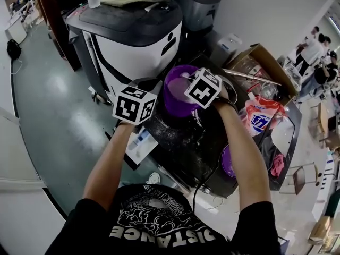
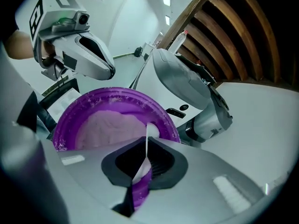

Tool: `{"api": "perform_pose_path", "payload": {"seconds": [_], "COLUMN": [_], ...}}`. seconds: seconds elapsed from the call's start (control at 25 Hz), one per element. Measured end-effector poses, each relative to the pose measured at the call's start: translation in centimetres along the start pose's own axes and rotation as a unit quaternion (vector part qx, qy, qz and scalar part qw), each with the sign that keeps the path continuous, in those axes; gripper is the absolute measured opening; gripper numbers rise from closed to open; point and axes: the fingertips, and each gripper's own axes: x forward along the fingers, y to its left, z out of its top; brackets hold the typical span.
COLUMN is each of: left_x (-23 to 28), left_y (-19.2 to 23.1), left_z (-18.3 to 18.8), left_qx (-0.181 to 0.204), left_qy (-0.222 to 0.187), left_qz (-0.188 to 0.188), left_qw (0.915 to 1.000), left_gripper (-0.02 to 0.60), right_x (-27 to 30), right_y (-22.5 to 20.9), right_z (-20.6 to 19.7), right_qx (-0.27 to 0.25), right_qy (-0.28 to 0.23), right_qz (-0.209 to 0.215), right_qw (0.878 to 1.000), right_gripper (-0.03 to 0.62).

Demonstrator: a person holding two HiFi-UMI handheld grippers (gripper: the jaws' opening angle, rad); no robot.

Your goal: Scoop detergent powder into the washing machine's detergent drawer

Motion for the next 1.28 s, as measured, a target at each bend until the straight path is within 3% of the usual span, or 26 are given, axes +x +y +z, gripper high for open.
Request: {"api": "perform_pose_path", "payload": {"seconds": [0.48,1.28], "left_x": [-0.5,-0.9], "left_y": [0.0,-0.4], "left_z": [0.1,-0.5], "left_qx": [0.012,0.031], "left_qy": [-0.004,0.004], "left_qz": [0.007,-0.001], "left_qw": [0.9999,0.9995], "left_gripper": [0.003,0.003], "right_x": [1.5,1.5], "right_y": [2.0,4.3], "right_z": [1.6,2.0], "right_qx": [-0.006,0.074], "right_qy": [0.035,0.067], "right_qz": [0.074,0.164], "right_qw": [0.997,0.981], "right_gripper": [0.037,0.037]}}
